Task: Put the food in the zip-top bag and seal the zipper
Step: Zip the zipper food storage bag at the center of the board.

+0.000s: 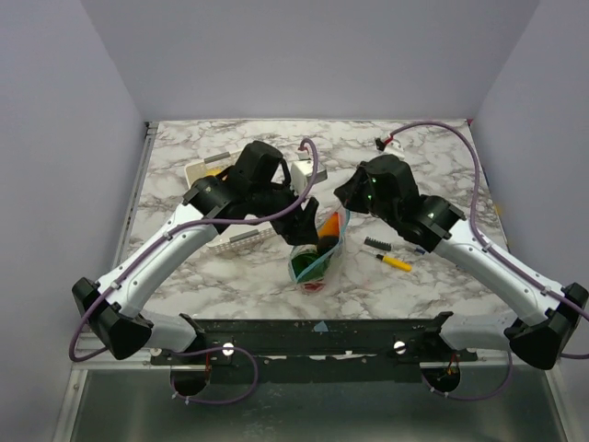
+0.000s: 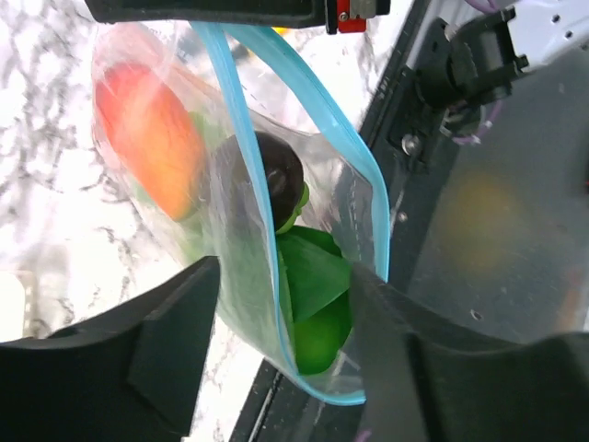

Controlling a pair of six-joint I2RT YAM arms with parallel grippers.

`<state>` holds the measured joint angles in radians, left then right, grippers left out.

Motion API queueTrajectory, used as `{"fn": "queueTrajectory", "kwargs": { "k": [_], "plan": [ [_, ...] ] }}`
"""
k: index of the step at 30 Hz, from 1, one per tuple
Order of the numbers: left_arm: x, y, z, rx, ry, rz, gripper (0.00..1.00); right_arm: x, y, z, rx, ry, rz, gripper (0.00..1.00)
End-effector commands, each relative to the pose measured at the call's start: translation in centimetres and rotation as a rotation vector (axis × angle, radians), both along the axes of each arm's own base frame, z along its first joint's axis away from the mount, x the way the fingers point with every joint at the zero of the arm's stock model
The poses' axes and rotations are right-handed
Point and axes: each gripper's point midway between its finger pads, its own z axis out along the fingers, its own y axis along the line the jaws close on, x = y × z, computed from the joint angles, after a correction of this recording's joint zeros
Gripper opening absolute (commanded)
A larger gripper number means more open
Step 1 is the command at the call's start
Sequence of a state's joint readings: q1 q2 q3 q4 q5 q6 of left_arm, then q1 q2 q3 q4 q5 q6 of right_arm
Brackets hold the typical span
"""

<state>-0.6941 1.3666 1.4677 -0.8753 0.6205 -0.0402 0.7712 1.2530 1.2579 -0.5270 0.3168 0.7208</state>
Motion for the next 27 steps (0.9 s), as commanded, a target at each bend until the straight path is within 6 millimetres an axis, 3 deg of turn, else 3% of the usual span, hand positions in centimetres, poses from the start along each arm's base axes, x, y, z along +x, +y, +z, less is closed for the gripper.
{"fn": "queueTrajectory", "kwargs": {
  "k": [1,6,11,27],
  "plan": [
    [1.9,-1.3,2.6,-0.01,-0.162,0.145,0.63,0.2,0.2,4.1,0.184,-0.078,-0.062,0.01],
    [3.8,-2.9,2.7,-0.012,-0.173,0.233,0.63,0.2,-0.5,5.1,0.292,-0.06,-0.155,0.01],
    [3.7,-5.0,3.8,-0.101,-0.177,0.278,0.63,0.1,-0.6,5.3,0.392,-0.023,-0.217,0.01],
    [4.8,-8.1,6.1,-0.209,-0.26,0.674,0.64,0.3,-0.7,8.1,0.61,-0.002,-0.307,0.01]
  ]
}}
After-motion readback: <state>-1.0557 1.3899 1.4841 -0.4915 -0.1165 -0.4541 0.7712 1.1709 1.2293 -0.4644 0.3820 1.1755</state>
